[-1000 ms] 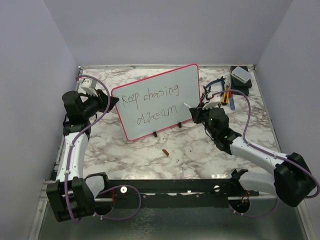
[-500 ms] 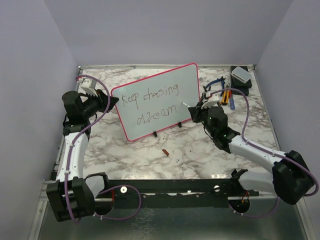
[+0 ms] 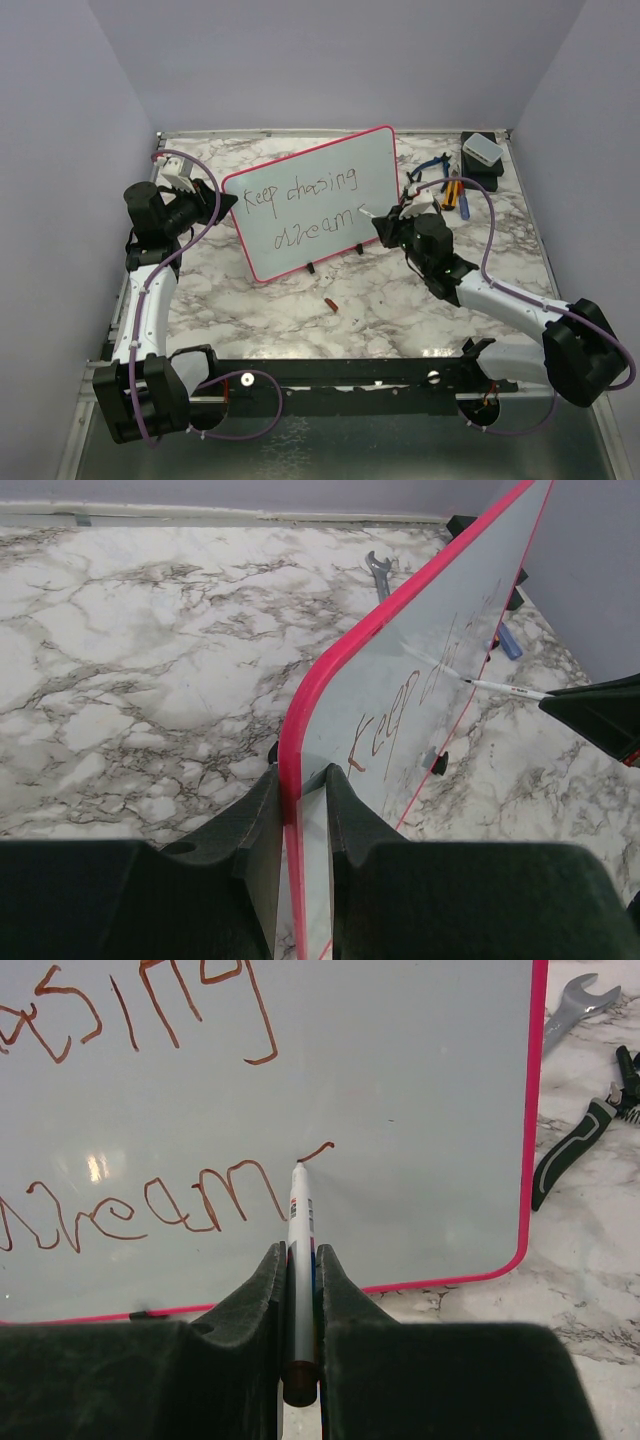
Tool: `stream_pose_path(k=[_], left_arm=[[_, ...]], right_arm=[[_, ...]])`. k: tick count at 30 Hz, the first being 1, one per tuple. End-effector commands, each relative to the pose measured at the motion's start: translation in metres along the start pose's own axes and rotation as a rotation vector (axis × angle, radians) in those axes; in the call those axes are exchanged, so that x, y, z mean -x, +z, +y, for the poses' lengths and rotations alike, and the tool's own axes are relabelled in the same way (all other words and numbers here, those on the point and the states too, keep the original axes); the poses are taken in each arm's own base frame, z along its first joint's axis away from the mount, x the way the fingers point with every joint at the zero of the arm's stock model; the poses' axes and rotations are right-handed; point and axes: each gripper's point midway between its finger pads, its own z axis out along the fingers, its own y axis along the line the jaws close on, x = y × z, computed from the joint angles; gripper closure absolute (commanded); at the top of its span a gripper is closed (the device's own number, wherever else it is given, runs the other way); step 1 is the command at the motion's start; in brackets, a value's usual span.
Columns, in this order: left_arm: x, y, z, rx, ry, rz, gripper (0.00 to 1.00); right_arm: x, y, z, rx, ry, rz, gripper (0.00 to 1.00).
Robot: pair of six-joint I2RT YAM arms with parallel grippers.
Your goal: Write a sentence on the whiteboard
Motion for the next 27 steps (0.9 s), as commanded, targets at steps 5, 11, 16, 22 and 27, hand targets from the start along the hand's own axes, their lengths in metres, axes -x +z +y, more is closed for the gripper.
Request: stream_pose_path(k=[5,11,16,22,27], left_arm=[[-0.005,0.000,0.002,0.009,0.002,0.006,1.00],[-0.005,-0.001,0.002,0.009,0.002,0.006,1.00],[-0.005,-0.001,0.002,0.010,0.003,0.005,1.00],[-0.004,-0.001,0.002,0.009,0.003,0.004,1.00],[-0.004,-0.001,0.002,0.009,0.002,0.004,1.00]], right_arm=[[-0.021,-0.003,-0.026,-0.121,-0.002,0.054,0.99],[-0.025,-0.003,-0.031,-0.150,0.003,0.060,0.99],[-0.024,-0.003,-0.039,-0.195,0.002,0.063,0.99],[-0.034,-0.004,-0.037,-0.180,0.012,0.089,0.99],[-0.039,-0.005,-0.029,-0.129,0.005,0.105,0.99]])
